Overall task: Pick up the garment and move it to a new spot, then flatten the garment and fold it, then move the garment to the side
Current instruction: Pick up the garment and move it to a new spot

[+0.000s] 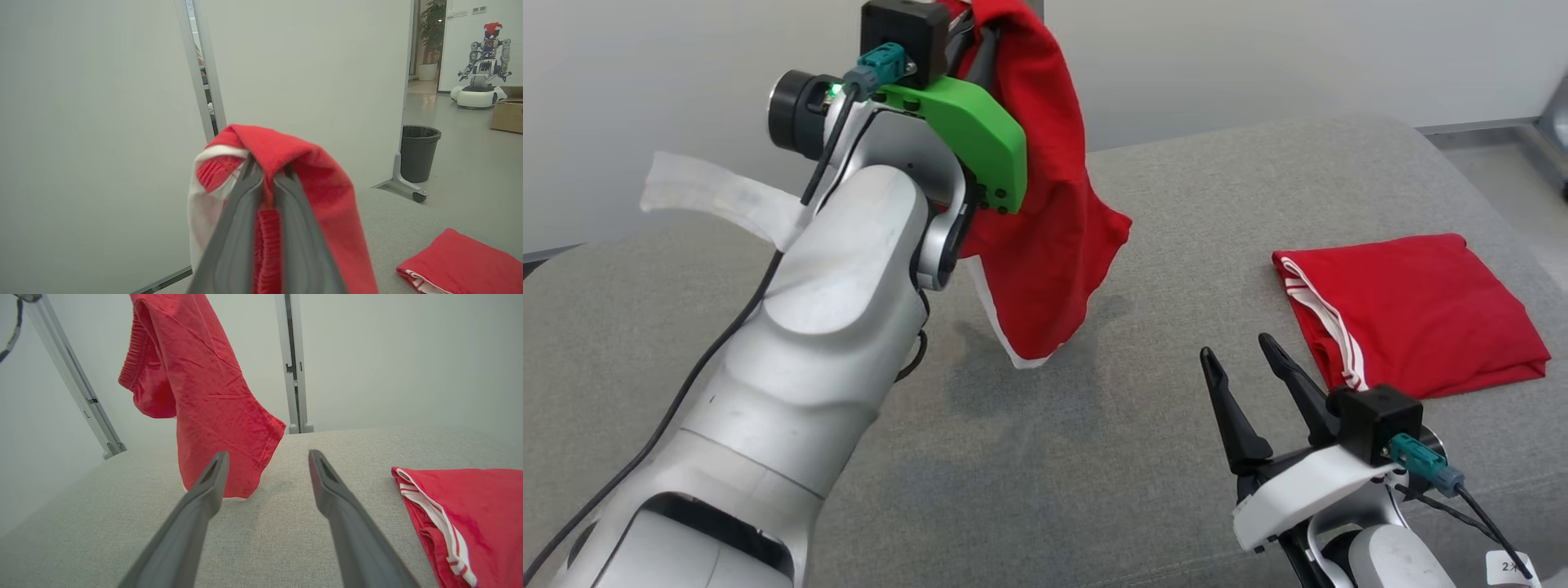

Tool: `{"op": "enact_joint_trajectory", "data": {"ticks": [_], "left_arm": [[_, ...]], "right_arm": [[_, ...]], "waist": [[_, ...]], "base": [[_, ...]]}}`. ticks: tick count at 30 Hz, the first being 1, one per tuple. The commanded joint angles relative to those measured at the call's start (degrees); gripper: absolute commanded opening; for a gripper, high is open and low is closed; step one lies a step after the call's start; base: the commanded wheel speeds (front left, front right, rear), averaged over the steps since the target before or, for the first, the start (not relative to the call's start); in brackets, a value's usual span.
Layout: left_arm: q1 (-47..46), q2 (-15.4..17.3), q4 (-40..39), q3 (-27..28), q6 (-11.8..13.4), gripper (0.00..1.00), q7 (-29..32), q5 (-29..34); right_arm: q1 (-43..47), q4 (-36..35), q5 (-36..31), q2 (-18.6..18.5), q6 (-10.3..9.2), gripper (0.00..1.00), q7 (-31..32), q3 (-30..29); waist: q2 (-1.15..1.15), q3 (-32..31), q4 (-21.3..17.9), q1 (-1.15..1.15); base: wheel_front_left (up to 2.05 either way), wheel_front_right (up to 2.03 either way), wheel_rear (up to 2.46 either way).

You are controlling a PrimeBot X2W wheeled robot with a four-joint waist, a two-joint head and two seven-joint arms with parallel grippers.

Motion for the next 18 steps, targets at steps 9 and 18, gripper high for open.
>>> {"op": "enact_joint_trajectory", "data": {"ticks": [9, 18], "left_arm": [[-3.82, 0.09, -2.81, -5.24, 2.13, 0.00, -1.16, -4.31], [-4.20, 0.26, -1.63, -10.31, 1.94, 0.00, -4.45, -7.00]], "right_arm": [[-2.47, 2.35, 1.57, -0.09, -0.06, 1.00, -1.41, 3.23], [-3.46, 3.61, 2.14, -0.08, -0.06, 1.00, -2.97, 2.51]], "waist": [[0.00, 0.45, -5.83, 0.00], [0.00, 2.99, -7.81, 0.00]], "base": [[0.00, 0.00, 0.00], [0.00, 0.00, 0.00]]}}
